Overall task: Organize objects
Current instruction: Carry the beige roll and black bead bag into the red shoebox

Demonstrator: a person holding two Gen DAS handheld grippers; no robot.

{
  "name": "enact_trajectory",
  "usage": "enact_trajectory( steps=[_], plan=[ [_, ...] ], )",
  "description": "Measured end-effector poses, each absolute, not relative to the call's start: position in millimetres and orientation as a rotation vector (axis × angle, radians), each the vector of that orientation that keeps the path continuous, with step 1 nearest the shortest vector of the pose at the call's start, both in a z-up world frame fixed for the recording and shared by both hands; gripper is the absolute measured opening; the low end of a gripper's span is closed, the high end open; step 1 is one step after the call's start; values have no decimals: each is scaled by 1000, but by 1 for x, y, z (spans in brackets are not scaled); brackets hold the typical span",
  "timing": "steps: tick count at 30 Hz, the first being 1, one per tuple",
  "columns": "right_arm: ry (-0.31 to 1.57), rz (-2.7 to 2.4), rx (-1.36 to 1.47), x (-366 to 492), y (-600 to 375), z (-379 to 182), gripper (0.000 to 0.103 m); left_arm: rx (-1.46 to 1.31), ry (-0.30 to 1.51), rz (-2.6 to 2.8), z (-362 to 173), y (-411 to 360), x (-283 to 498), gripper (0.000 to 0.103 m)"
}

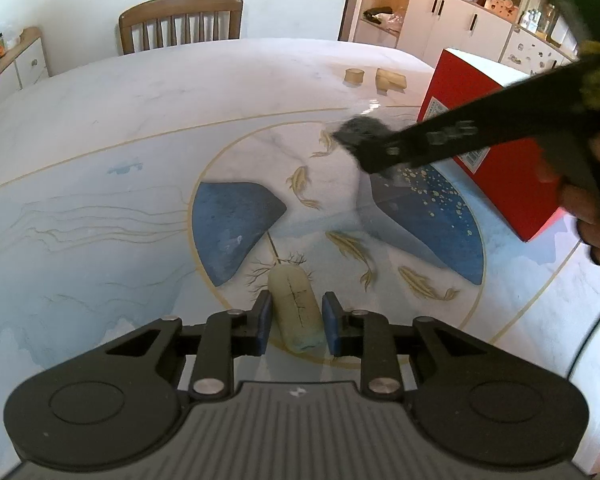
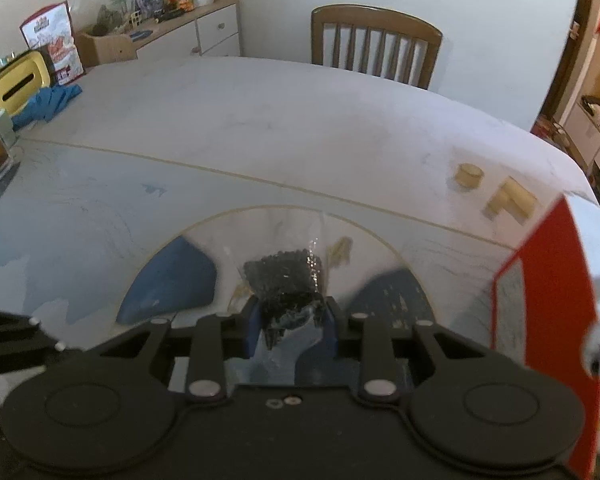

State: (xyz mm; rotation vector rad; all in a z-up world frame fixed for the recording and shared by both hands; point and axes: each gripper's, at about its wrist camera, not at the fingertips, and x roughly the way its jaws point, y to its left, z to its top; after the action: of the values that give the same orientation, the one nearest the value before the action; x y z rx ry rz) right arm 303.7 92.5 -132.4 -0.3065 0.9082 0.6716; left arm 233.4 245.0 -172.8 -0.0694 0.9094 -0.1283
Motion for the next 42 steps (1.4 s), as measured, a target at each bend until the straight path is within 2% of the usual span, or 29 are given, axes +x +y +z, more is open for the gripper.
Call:
enact_trajectory(
  steps=[20, 42],
  plan=[
    [889, 603, -128, 253, -3, -78, 30, -34, 922, -140, -149, 223, 236, 23],
    [804, 547, -40, 281, -122, -47, 30, 12, 753, -204, -56, 115, 273, 23]
  ],
)
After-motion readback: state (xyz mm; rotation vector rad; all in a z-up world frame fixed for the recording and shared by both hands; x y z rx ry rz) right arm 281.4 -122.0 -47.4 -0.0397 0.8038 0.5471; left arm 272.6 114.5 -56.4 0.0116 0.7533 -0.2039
